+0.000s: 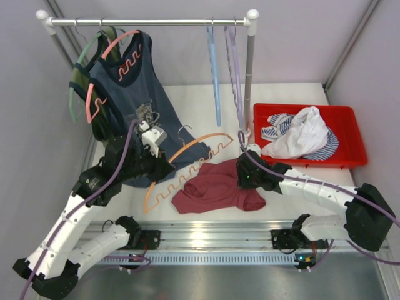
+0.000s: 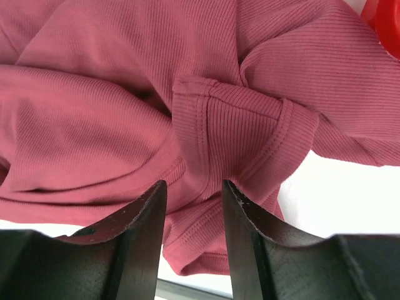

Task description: Place the tank top on the hanger

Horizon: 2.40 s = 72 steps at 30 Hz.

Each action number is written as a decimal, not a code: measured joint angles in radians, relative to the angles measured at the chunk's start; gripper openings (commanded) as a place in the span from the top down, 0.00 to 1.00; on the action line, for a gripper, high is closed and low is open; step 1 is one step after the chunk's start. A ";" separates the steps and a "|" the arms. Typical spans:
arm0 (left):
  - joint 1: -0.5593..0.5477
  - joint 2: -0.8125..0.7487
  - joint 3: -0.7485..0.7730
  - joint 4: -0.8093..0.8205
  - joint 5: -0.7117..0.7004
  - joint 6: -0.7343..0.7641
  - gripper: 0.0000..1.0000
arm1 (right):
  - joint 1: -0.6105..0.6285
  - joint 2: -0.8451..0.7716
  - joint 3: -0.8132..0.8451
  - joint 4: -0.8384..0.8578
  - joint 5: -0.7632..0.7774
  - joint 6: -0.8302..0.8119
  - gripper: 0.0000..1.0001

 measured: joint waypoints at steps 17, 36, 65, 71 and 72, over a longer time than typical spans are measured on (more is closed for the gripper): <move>-0.014 0.003 0.000 -0.058 0.129 0.057 1.00 | 0.000 0.047 -0.033 0.046 0.055 0.025 0.96; -0.133 0.024 0.024 -0.155 0.090 0.113 1.00 | -0.104 -0.206 -0.031 -0.067 -0.022 -0.027 1.00; -0.186 0.126 -0.126 0.054 0.166 0.317 1.00 | -0.104 -0.354 0.023 -0.141 -0.100 -0.059 1.00; -0.186 0.158 -0.150 0.124 0.176 0.351 1.00 | -0.104 -0.357 0.027 -0.150 -0.116 -0.070 1.00; -0.186 0.170 -0.153 0.138 0.177 0.357 1.00 | -0.104 -0.360 0.027 -0.152 -0.122 -0.071 1.00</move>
